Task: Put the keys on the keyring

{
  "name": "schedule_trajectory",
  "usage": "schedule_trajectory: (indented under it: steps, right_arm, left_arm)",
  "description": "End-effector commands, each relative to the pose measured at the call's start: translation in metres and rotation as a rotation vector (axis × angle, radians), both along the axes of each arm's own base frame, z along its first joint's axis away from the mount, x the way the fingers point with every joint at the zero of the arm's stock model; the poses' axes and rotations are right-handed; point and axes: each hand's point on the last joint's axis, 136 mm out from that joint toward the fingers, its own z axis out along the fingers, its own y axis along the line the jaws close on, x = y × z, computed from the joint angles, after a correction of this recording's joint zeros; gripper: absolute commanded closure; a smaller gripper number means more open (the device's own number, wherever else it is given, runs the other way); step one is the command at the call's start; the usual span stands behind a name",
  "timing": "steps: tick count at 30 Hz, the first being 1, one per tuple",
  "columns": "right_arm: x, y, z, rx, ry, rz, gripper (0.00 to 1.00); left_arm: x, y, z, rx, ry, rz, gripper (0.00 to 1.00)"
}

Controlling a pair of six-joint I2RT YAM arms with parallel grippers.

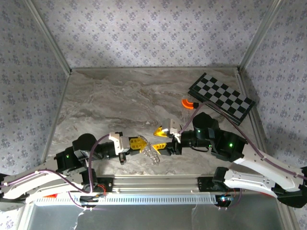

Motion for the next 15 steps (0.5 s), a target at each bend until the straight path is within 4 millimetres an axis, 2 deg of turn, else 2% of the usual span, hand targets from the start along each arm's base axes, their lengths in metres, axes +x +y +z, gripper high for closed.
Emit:
schedule_trajectory:
  steps: [1,15]
  right_arm:
    - [-0.0044,-0.0019,0.0118,0.047,0.005,0.022,0.48]
    - [-0.0042,-0.0052,0.0144,0.067,0.033,0.028,0.36]
  left_arm:
    - [-0.0025,0.0059,0.0252,-0.102,-0.018,0.000,1.00]
    - [-0.0036,0.0079,0.0254,-0.117,-0.013,-0.003,1.00]
